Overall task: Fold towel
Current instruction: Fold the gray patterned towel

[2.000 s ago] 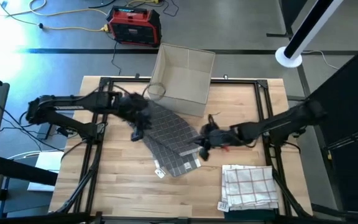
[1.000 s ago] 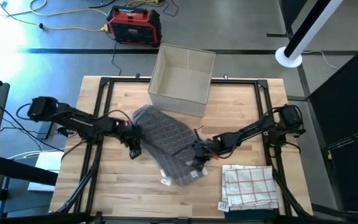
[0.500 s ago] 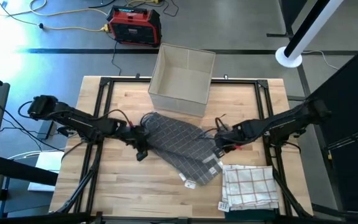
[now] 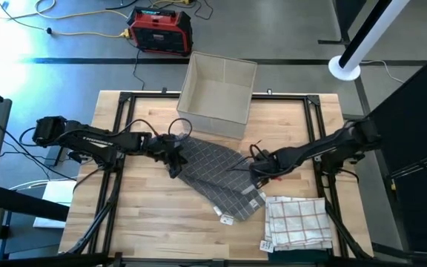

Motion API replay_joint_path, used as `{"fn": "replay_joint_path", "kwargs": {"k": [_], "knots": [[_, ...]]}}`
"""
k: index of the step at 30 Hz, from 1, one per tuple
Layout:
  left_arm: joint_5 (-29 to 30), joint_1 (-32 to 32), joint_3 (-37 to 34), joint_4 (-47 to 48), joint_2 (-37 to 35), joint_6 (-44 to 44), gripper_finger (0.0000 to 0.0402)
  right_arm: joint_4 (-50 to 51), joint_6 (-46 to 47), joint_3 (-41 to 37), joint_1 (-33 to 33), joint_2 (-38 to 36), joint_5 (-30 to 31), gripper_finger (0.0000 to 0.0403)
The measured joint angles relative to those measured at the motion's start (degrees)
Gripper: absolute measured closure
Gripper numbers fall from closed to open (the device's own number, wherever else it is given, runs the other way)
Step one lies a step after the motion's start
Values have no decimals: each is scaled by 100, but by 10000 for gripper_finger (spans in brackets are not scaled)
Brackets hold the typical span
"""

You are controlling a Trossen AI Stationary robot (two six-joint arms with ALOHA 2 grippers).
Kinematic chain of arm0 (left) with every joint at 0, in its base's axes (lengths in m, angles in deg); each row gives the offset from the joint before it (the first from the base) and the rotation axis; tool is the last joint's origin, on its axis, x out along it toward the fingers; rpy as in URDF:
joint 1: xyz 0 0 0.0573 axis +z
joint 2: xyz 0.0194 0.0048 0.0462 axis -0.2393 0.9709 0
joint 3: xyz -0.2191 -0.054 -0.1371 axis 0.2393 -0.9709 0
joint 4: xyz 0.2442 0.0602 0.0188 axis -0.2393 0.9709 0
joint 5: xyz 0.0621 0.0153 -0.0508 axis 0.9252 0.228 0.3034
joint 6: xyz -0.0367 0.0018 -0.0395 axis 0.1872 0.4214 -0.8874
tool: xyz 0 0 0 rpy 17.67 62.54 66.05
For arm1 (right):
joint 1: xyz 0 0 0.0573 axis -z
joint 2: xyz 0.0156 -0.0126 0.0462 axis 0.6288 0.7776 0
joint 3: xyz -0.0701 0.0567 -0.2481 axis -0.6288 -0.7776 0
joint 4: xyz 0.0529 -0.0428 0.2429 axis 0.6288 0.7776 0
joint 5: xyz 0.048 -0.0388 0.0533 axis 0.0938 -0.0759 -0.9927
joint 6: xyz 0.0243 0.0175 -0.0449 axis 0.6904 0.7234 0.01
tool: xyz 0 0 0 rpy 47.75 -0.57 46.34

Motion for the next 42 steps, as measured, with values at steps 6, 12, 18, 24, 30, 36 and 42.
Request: {"fn": "replay_joint_path", "kwargs": {"k": [6, 12, 18, 24, 30, 36, 42], "knots": [[-63, -24, 0, 2, 0, 2, 381, -29, -119, 5, 154, 477, -321, 182], [-86, -30, 0, 7, 0, -2, 381, -244, -285, 16, 282, 491, -34, 213], [-145, -48, 0, 8, 0, 0, 381, -238, -411, 7, 428, 149, -804, 228], [-139, -48, 0, -9, 0, 50, 381, -200, -401, 2, 713, 4, -836, 228], [-142, -48, 0, -39, 0, 91, 381, -624, -375, -371, 1078, 108, -797, 228], [-143, -48, 0, -24, 0, 48, 381, -1001, -370, -818, 1065, 55, -834, 244], [-145, -48, 0, 4, 0, 51, 381, -638, -516, -743, 914, -53, -570, 367]]}}
